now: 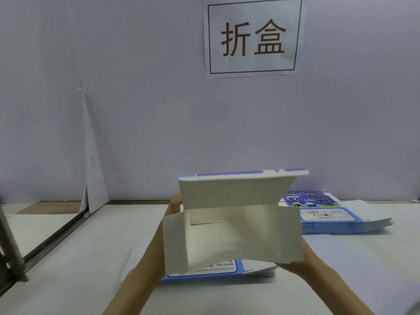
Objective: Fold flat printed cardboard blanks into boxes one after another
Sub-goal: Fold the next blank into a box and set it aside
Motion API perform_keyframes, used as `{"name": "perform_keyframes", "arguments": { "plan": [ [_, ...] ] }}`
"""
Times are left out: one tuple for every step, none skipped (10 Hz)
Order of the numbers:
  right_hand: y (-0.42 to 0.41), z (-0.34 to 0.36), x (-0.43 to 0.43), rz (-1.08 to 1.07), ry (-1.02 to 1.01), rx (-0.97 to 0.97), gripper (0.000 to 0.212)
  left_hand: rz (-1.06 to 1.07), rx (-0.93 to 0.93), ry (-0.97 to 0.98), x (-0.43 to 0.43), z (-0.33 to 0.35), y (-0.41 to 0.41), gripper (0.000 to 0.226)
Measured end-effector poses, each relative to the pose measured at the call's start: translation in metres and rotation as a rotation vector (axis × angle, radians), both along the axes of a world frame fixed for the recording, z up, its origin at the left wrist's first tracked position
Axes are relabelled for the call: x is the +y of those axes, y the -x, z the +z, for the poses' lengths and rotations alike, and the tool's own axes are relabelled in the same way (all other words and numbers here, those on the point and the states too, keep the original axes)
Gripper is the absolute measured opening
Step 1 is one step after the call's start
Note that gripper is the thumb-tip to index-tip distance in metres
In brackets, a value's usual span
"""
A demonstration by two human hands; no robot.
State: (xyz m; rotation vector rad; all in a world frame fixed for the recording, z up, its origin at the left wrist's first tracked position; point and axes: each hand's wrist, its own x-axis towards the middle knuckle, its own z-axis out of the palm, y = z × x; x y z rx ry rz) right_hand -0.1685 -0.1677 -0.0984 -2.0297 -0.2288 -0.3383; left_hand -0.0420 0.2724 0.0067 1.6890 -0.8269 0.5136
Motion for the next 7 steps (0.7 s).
{"name": "perform_keyframes", "arguments": {
  "plan": [
    [-0.013,0.041,-0.013,0.082,-0.150,0.050,0.039,0.000,0.091,0.027,0.038,0.019,-0.022,0.076],
    [-0.043,0.161,-0.044,0.014,-0.187,-0.055,0.035,0.128,0.289,-0.047,-0.186,0.023,0.023,0.067],
    [-0.039,0.188,-0.028,0.049,-0.364,-0.066,0.056,-0.150,0.395,-0.032,-0.256,0.058,0.045,0.089],
    [-0.050,0.181,-0.023,0.119,-0.812,0.284,0.059,-0.338,0.616,0.215,-0.263,0.062,0.044,0.112],
    [-0.056,0.177,-0.016,0.243,-1.046,0.680,0.064,-0.329,0.586,0.294,-0.267,0.060,0.054,0.119],
    [-0.055,0.175,-0.001,0.295,-1.112,0.922,0.061,-0.307,0.584,0.299,-0.273,0.067,0.057,0.131],
    [-0.049,0.179,0.011,0.355,-1.235,1.001,0.045,-0.263,0.473,0.291,-0.277,0.077,0.065,0.093]
  ]
}}
